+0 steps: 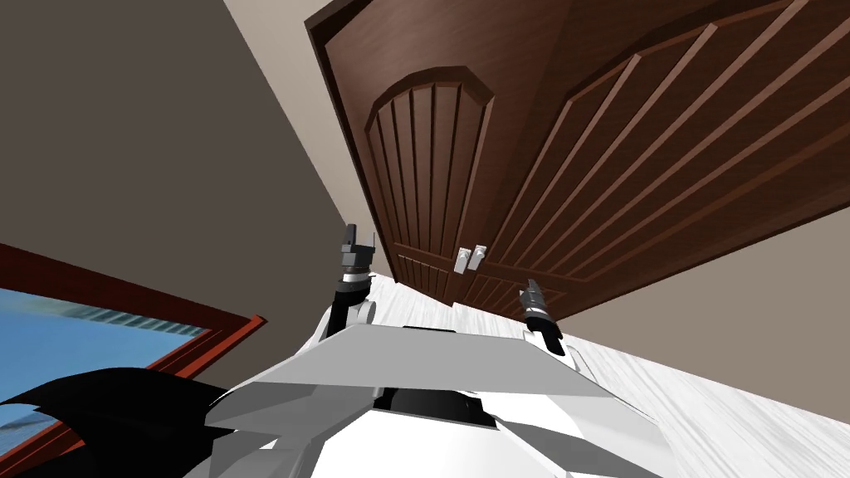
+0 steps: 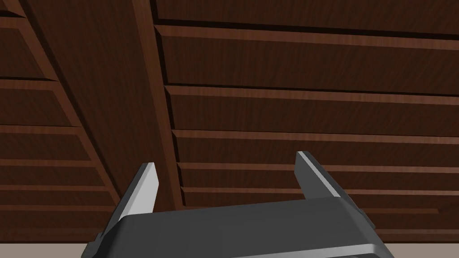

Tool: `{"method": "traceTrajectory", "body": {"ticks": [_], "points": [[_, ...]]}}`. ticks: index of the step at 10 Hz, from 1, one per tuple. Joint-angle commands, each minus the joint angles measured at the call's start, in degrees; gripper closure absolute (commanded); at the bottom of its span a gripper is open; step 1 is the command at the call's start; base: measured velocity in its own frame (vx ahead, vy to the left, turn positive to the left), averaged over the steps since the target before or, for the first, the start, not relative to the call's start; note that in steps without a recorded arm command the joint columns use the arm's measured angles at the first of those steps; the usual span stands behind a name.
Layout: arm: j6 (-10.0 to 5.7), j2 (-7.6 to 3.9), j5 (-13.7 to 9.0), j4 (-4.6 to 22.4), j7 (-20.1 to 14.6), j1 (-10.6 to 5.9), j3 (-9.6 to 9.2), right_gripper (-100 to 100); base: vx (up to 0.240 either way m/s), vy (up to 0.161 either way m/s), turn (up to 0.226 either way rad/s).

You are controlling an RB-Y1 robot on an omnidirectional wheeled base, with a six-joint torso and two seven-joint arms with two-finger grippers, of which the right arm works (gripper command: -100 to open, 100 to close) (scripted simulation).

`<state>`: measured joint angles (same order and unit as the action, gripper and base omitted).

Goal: Pull the door open

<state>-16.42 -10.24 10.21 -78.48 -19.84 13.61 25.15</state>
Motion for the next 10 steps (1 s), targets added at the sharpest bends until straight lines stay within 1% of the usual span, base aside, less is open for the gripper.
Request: {"method": "traceTrajectory", "body": {"ticks": [1, 4, 5, 6, 8, 9, 10], "points": [[0.12, 0.27, 0.0, 0.1, 0.3, -0.44, 0.13, -100, 0.171, -0.068, 0.024], [-0.12, 1.36, 0.2, -0.1, 0.5, -2.10, -1.55, -100, 0.185, -0.035, 0.079], [-0.29, 2.03, 0.3, -0.2, 0.5, -2.94, -2.67, -100, 0.250, 0.016, 0.140], [-0.42, 2.52, 0.4, -0.3, 0.5, -3.54, -3.51, -100, 0.219, 0.079, 0.161], [-0.66, 3.43, 0.6, -0.6, 0.5, -4.62, -5.09, -100, 0.180, 0.152, 0.145], [-0.65, 3.20, 0.6, -0.2, 0.6, -4.52, -4.56, -100, 0.070, 0.080, 0.015], [-0.65, 3.20, 0.6, -0.2, 0.6, -4.52, -4.56, 100, -0.004, -0.009, -0.016]]}}
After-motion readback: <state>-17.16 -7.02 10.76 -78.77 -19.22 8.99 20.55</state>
